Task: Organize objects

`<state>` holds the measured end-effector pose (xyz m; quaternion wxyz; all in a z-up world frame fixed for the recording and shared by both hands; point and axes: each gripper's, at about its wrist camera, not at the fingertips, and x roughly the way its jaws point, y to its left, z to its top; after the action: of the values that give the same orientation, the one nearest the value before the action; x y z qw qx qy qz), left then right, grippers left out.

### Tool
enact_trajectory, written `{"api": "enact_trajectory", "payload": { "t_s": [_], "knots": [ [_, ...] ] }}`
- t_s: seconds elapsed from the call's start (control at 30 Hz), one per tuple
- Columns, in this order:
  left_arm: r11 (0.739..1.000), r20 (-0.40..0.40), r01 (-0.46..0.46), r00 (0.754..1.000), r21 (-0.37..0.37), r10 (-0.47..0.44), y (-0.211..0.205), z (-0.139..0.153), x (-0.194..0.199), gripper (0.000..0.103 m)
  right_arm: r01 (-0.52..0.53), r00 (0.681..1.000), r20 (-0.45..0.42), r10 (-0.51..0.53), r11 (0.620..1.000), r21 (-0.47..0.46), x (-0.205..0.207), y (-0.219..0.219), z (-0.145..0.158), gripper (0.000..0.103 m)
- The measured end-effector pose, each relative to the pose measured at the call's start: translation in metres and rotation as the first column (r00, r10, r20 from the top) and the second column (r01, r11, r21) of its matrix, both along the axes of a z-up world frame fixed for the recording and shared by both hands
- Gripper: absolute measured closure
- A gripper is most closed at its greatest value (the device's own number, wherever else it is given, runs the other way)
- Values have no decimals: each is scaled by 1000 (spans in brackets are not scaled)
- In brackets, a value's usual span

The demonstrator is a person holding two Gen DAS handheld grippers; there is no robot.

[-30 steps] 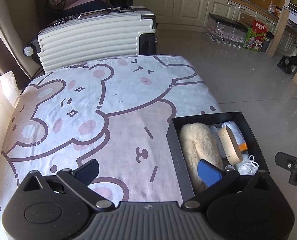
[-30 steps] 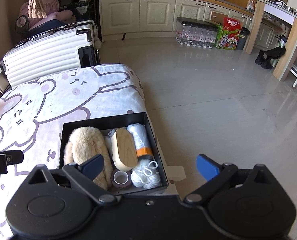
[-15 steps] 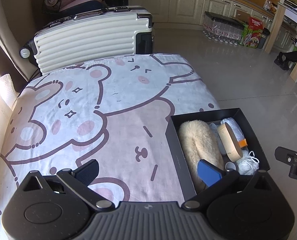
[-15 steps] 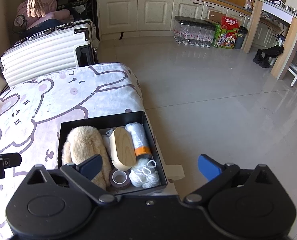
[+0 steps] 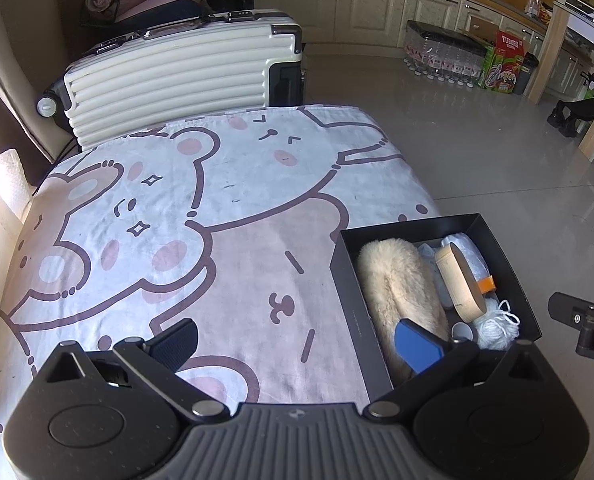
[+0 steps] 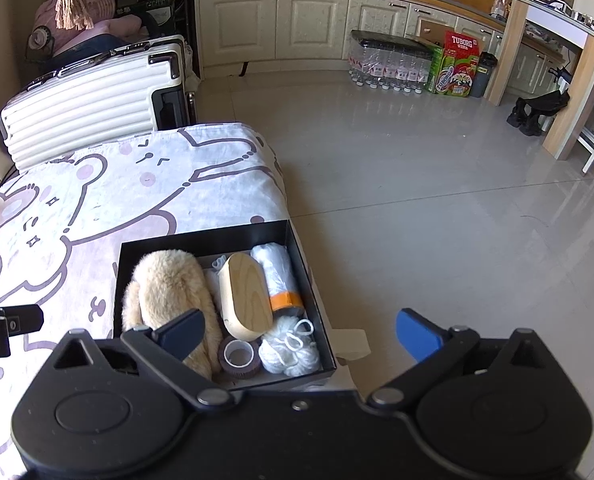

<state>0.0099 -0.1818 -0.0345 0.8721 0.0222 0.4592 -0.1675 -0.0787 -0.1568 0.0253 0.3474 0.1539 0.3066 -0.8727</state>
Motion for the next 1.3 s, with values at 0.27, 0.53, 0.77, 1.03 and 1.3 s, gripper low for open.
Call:
{"api": "enact_trajectory", "payload": {
  "t_s": [0.27,0.53,0.77,1.03,1.3],
  "knots": [
    [1000,0,-3,1000,1,3,1,-1,1,0,-2,1000,-1,2,1000,1,0,0,0,0],
    [1000,-1,-4,1000,4,4,2,-2,2,0,-2,1000,-3,2,1000,1,0,0,0,0],
    [1000,-1,-3,1000,5,3,2,-2,2,0,-2,1000,-5,2,1000,5,-1,-1,-1,0],
    [1000,-2,-3,1000,6,3,3,-2,3,0,-2,1000,-5,2,1000,5,-1,-2,-2,0],
    [1000,-4,-2,1000,7,2,5,-3,3,0,-2,1000,-6,2,1000,5,-1,-2,-2,0]
  ]
}}
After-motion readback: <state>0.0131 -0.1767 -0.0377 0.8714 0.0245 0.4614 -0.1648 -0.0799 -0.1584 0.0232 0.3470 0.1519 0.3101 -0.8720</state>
